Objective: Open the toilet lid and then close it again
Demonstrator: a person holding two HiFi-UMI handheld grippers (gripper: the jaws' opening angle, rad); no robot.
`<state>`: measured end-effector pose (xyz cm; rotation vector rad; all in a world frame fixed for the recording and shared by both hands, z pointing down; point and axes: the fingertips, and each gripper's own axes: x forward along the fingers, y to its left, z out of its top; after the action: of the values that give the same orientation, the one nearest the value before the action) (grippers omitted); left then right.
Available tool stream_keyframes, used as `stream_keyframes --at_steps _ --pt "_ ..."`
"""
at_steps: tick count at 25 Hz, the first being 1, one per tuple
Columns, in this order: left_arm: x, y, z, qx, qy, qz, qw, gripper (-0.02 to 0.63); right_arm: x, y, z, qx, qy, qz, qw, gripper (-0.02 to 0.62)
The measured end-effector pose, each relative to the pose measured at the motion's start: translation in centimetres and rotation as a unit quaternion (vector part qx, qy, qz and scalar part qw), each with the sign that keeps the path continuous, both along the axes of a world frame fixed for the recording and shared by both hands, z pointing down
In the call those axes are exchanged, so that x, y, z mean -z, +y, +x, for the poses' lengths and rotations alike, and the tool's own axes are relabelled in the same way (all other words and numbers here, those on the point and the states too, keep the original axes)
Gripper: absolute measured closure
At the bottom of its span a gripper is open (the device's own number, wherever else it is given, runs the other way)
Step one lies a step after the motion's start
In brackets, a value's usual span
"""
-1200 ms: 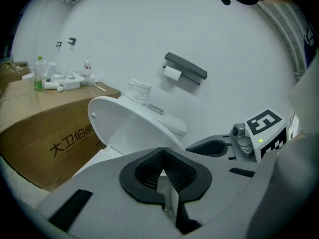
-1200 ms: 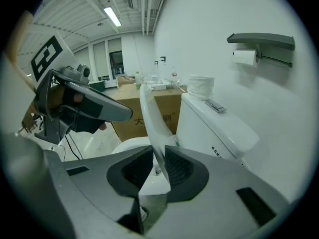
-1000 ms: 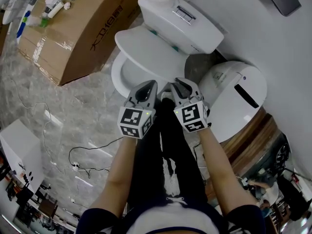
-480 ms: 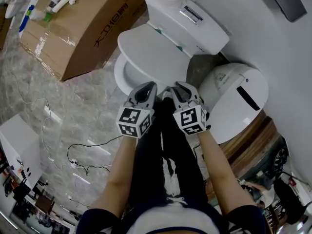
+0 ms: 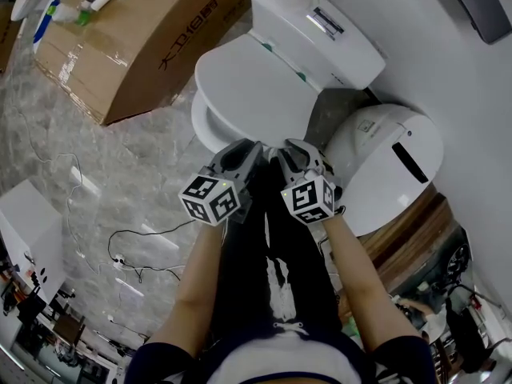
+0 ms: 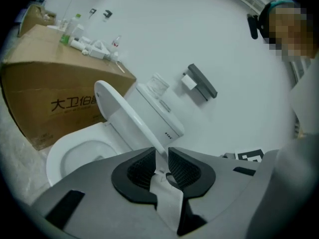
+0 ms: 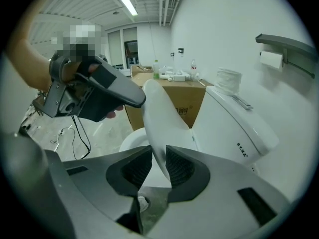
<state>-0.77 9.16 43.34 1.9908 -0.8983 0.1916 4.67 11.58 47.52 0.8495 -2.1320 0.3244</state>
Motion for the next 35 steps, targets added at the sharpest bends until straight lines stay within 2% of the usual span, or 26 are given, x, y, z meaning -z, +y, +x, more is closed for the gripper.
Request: stream_keyframes --at_steps 6,14,25,31,35 --pt "-0.9 0.6 -1.1 0.022 0.026 -0.034 0.9988 0.529 -0.9 1.0 -1.0 0.014 0.015 0.003 1.0 0.526" --pt "-2.2 1.7 -2.2 0.033 0.023 -0.055 0.9977 0.529 -2.1 2.1 -2.0 0.031 0.022 -0.007 0.999 0.518" --pt "-4.5 3.5 -4.2 0.041 -0.029 -0.087 0.995 0.512 -4.1 3.6 -3.7 0.051 0.023 -0.034 0.998 0.502" --pt "-5.6 4.3 -4.9 0.044 -0.039 -0.108 0.9924 0.509 -5.0 4.3 -4.3 0.07 0.029 -0.047 0.996 0.497" --pt "-6.3 4.7 -5.3 0.038 -0.061 -0.119 0.9903 0.503 -5.7 4.7 -4.8 0.084 0.035 -0.055 0.994 0.492"
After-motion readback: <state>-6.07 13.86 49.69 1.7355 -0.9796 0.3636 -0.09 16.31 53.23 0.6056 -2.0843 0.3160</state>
